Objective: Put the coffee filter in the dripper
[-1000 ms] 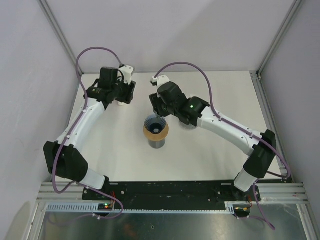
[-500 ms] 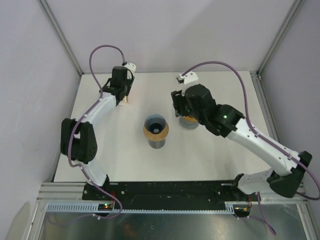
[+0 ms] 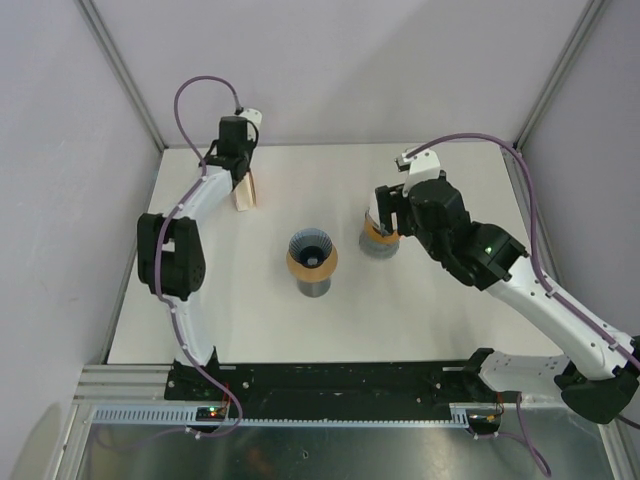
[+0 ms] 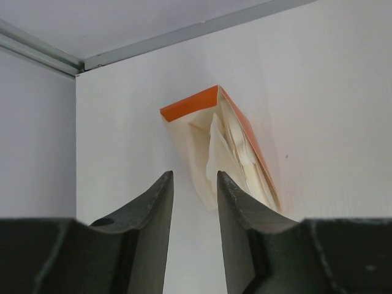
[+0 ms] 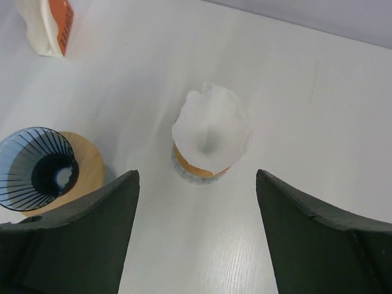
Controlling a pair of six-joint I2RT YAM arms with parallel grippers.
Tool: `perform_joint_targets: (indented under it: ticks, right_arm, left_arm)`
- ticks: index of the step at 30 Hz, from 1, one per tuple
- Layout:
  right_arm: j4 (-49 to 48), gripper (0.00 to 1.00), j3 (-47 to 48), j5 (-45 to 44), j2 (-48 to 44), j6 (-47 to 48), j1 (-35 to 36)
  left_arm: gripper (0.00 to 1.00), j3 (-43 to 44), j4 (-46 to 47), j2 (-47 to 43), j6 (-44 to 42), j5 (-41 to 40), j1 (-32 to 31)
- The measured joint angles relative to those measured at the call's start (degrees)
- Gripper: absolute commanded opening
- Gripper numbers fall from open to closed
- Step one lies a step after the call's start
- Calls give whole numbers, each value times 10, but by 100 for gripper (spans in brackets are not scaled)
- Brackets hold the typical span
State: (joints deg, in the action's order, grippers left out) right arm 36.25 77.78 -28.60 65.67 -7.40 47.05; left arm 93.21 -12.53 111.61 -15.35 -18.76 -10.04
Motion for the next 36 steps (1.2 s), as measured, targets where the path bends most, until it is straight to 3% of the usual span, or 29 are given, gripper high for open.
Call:
perform_joint_targets:
  ticks: [11, 26, 29, 33, 36]
  right_arm:
    - [21, 81, -18, -12, -1, 2, -4]
    - [26, 81, -20, -16, 0, 6, -7]
    - [26, 81, -20, -15, 1, 7, -7]
    - [26, 81, -20, -15, 4, 8, -7]
    - [26, 81, -20, -12, 8, 10, -7]
  left_arm:
    - [33, 30, -2, 57, 32, 51, 26]
    - [32, 49, -4, 102, 35, 55, 33]
    - [27, 51, -4, 110, 34, 55, 36]
    - [6, 57, -4, 116, 36, 54, 41]
    - [1, 57, -5, 117, 40, 55, 42]
